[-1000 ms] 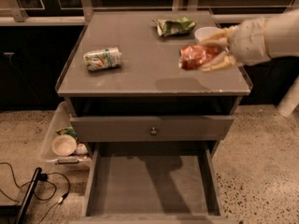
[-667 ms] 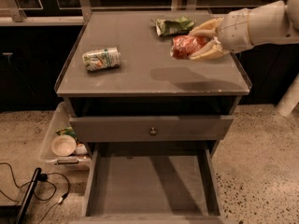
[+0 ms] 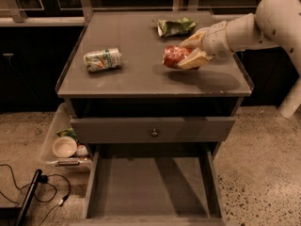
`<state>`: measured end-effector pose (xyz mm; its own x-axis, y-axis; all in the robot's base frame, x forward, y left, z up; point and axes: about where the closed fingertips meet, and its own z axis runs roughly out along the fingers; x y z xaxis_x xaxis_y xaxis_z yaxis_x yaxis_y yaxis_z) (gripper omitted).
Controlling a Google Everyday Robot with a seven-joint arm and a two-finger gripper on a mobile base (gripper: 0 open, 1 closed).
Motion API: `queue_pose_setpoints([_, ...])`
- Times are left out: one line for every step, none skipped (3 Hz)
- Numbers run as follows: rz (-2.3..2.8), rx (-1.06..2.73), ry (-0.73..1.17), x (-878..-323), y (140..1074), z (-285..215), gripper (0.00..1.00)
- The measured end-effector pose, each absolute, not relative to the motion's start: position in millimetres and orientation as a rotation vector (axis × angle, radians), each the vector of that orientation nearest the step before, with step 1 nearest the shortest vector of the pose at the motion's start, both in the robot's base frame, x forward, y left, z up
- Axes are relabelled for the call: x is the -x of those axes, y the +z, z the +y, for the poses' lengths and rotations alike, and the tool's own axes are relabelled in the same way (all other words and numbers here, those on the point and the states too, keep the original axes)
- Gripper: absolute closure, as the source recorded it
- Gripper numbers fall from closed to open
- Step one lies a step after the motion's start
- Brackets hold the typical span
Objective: Pick coke can from middle drawer and place on counter
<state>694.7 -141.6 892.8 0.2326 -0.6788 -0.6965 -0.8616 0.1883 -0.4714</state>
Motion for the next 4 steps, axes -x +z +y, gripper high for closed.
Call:
queue_pose_setpoints([1.604, 1.529, 0.299, -697.1, 868.4, -136.2, 1.0])
queue_pose_setpoints([1.614, 1.522, 0.306, -697.3, 867.5, -135.6, 0.81])
queue_pose_setpoints([1.614, 1.522, 0.306, -697.3, 867.5, -135.5, 0.58])
queue_pose_setpoints([1.614, 1.522, 0.306, -697.3, 867.5, -135.5, 0.35])
